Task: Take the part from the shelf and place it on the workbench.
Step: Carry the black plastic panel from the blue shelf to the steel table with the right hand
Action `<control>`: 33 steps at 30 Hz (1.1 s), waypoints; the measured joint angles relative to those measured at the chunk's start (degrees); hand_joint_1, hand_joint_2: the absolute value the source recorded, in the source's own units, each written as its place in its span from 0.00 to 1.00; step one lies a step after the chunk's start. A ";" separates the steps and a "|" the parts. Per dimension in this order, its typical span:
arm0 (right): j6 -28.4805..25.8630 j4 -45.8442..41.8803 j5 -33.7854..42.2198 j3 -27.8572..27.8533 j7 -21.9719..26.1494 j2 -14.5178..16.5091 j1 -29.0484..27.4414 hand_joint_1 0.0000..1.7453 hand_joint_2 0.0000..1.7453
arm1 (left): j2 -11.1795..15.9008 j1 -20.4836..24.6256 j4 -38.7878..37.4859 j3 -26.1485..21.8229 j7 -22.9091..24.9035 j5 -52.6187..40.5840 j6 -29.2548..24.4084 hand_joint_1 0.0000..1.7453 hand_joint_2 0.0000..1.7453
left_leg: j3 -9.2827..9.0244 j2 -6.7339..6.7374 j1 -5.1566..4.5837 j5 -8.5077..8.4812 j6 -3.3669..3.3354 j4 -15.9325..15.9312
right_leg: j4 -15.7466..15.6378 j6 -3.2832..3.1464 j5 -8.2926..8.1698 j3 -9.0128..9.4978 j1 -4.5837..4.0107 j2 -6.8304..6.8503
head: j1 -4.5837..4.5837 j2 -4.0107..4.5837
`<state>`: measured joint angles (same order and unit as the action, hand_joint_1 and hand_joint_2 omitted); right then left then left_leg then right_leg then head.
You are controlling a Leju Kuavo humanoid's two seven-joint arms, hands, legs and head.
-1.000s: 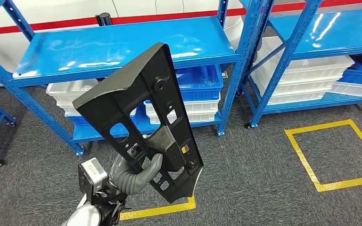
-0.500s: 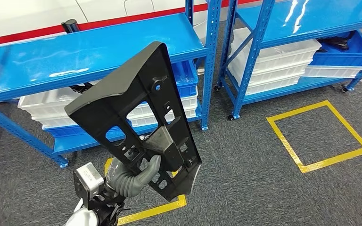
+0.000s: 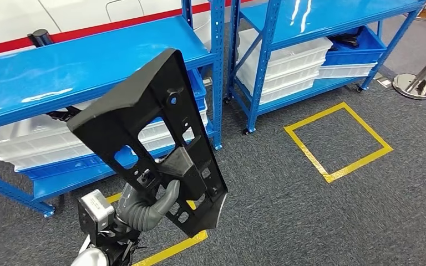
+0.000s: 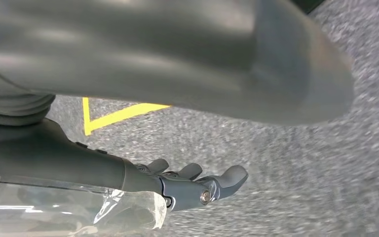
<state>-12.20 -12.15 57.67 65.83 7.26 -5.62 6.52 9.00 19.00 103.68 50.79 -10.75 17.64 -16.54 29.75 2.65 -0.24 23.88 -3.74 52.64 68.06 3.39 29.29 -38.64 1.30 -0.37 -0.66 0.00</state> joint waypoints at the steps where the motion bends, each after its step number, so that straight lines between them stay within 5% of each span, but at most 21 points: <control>1: 0.00 0.00 -0.02 0.00 -0.01 0.00 -0.02 0.00 0.00 | 0.09 -0.09 0.13 -0.13 0.11 0.00 -0.10 1.00 1.00 | 0.00 0.32 0.03 0.06 0.09 0.07 | -2.11 0.06 -1.08 1.21 0.04 0.20 | 0.00 0.00; 8: 0.02 0.00 -0.02 0.00 -0.03 -0.01 -0.02 0.00 0.00 | 0.19 -0.16 0.28 -0.24 0.22 0.00 -0.15 1.00 1.00 | 0.00 0.65 0.09 0.17 0.25 0.23 | -5.44 0.10 -2.50 3.12 0.07 0.73 | 0.00 0.00; 11: 0.08 -0.01 -0.07 0.00 -0.08 0.11 0.17 0.00 0.00 | 0.55 -0.20 1.00 -0.68 0.43 0.00 -0.38 1.00 1.00 | 0.22 1.84 -0.28 0.76 1.11 1.18 | -11.58 -0.70 -3.90 6.25 -0.32 2.83 | 0.05 0.00; 12: 0.12 -0.01 -0.10 0.00 -0.14 0.19 0.23 0.00 0.00 | 0.73 -0.27 1.40 -1.00 0.49 0.01 -0.46 1.00 1.00 | 0.56 1.59 -0.26 1.61 1.67 2.18 | -12.52 -1.43 -4.12 6.49 -0.39 2.72 | 0.12 0.00; 14: 0.14 0.00 -0.19 0.00 0.01 0.27 0.25 0.00 0.00 | 1.28 -0.80 2.01 -1.53 0.56 0.02 -0.55 1.00 1.00 | 3.94 -0.41 0.17 6.07 2.61 10.81 | -12.36 -2.72 -4.79 5.56 -0.37 -0.09 | 0.27 0.00; 16: 0.05 0.00 -0.34 0.00 0.74 0.31 0.26 0.00 0.00 | 1.75 -1.22 2.36 -1.90 0.57 0.04 -0.61 1.00 1.00 | 4.33 -2.85 0.35 6.94 2.66 13.37 | -12.38 -3.26 -5.50 4.92 -0.38 -3.21 | 0.33 0.00; 19: -0.05 -0.01 -0.53 0.00 1.81 0.44 0.34 0.00 0.00 | 1.92 -1.17 2.78 -2.21 0.58 0.05 -0.63 1.00 1.00 | -0.98 -6.51 0.21 2.60 1.55 2.31 | -12.30 -2.72 -6.06 4.39 -0.40 -5.58 | 0.32 -0.01; 22: -0.11 0.00 -0.63 0.00 2.42 0.41 0.09 0.00 0.00 | 2.03 -1.16 3.05 -2.57 0.64 0.05 -0.78 1.00 1.00 | -1.37 -5.88 0.11 2.21 1.43 1.01 | -12.32 -1.73 -6.70 3.58 -0.11 -7.11 | 0.32 -0.01; 24: -0.16 0.00 -0.86 0.01 2.62 0.40 -0.09 0.00 0.00 | 2.09 -1.23 3.24 -2.84 0.63 0.07 -0.97 1.00 1.00 | -1.41 -4.52 0.36 1.76 0.99 0.55 | -10.74 -1.19 -5.54 2.67 -0.26 -4.77 | 0.22 0.00; 26: -0.21 0.00 -1.19 0.03 2.75 0.44 -0.02 0.00 0.00 | 2.16 -1.44 3.42 -3.02 0.55 0.09 -1.11 1.00 1.00 | -1.43 -3.04 0.47 1.51 0.66 0.31 | -4.71 -0.82 -1.86 0.04 -0.36 -1.28 | 0.11 0.00; 28: -0.26 0.00 -1.49 0.05 2.69 0.48 0.11 0.00 0.00 | 2.27 -1.90 3.49 -3.12 0.43 0.11 -1.23 1.00 1.00 | -1.33 -1.45 0.49 1.51 0.61 0.32 | 3.03 -0.43 1.50 -3.16 -0.11 -0.38 | 0.08 0.00; 29: -0.32 0.00 -1.57 0.07 2.54 0.50 0.13 0.00 0.00 | 2.34 -2.14 3.49 -3.17 0.36 0.14 -1.28 1.00 1.00 | -1.30 -0.68 0.56 1.53 0.64 0.34 | 4.87 -0.21 1.86 -3.74 0.06 -0.31 | 0.08 0.00; 30: -0.38 0.00 -1.63 0.08 2.34 0.50 0.11 0.00 0.00 | 2.42 -2.33 3.49 -3.24 0.31 0.16 -1.31 1.00 1.00 | -1.30 0.00 0.67 1.57 0.70 0.38 | 4.50 0.02 1.24 -3.23 0.25 -0.18 | 0.07 0.00; 33: -0.56 -0.02 -1.63 0.09 1.87 0.49 0.16 0.00 0.00 | 2.66 -2.49 3.57 -3.47 0.25 0.20 -1.31 1.00 1.00 | -1.27 1.58 0.98 2.17 1.64 1.11 | -6.19 0.81 -3.21 3.01 0.59 2.09 | 0.00 0.00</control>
<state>-12.76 -12.17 56.04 65.93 9.13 -5.13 6.68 11.66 16.51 107.25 47.33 -10.50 17.84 -17.85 28.47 4.23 0.74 26.05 -2.10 53.74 61.86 4.20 26.08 -35.63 1.89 1.72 -0.65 0.00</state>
